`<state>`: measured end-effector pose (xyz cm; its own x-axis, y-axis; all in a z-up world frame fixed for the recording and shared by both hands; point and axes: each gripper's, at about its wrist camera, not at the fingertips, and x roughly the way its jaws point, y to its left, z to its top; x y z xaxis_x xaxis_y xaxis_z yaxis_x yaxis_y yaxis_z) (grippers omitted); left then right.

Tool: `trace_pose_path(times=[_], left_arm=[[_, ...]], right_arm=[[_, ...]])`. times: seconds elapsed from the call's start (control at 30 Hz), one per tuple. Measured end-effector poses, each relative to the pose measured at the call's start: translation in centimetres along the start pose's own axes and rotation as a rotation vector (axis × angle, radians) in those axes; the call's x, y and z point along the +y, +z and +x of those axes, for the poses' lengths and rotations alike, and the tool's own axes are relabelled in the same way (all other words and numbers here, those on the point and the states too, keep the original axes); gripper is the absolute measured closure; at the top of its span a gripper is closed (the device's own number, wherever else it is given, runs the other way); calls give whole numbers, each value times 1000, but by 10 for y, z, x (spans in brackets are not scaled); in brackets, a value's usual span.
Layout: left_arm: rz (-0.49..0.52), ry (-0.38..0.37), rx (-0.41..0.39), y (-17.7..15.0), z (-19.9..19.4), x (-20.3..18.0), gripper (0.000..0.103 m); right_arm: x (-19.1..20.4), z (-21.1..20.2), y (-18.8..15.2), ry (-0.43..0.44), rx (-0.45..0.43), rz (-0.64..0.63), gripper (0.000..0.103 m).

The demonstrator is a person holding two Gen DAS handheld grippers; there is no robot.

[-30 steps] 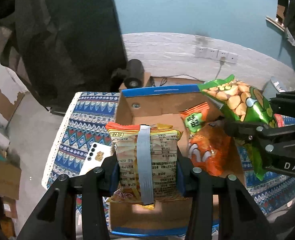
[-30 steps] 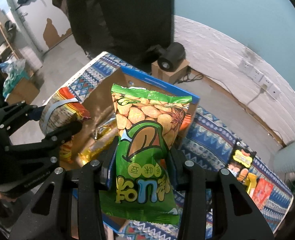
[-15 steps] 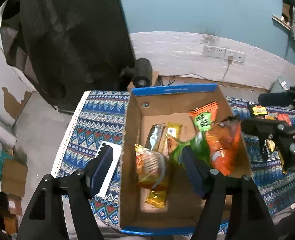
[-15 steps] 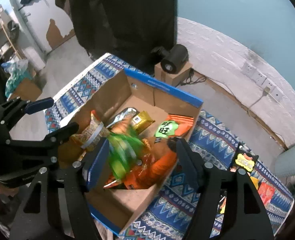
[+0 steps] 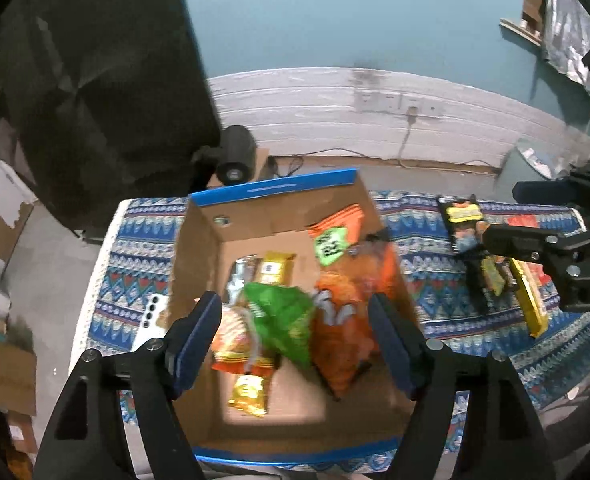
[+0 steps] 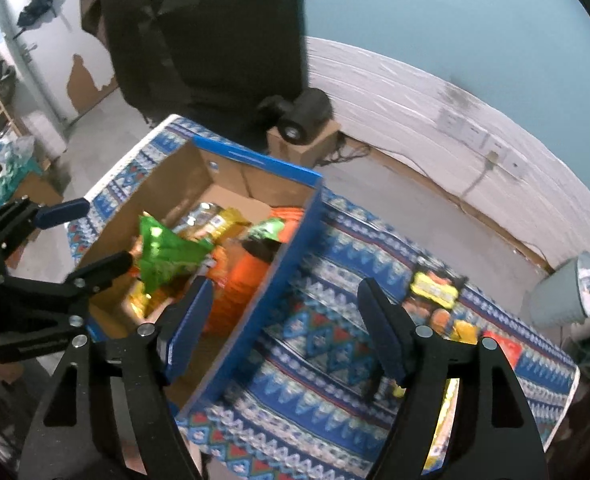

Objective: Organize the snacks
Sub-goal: 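Move both open tools back over the remaining snacks on the cloth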

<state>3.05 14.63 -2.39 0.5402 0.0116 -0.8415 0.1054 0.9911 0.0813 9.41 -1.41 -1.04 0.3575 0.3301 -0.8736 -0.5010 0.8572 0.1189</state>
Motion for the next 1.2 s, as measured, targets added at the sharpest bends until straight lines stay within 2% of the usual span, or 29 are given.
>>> trace_pose_path(times=[0.3,0.6,0.77,1.07,1.2], left_arm=[[63,-62,12,9,-3,-51,23],[174,-77,23,13,-2,-109,23],[211,-99,36,14,1,-135,17],[272,-126,99,14,21,-185,17],[312,-103,103,16,36,-203,17]], right_arm=[[-66,-22,-38,-55,5,88,27],[-128,-42,-77,-106,1,190,27],[-154,-49,-99,-127,2,230,26],[-199,-47,-134,-170,33,307,26],[-219,-44,-146,-183,48,348,26]])
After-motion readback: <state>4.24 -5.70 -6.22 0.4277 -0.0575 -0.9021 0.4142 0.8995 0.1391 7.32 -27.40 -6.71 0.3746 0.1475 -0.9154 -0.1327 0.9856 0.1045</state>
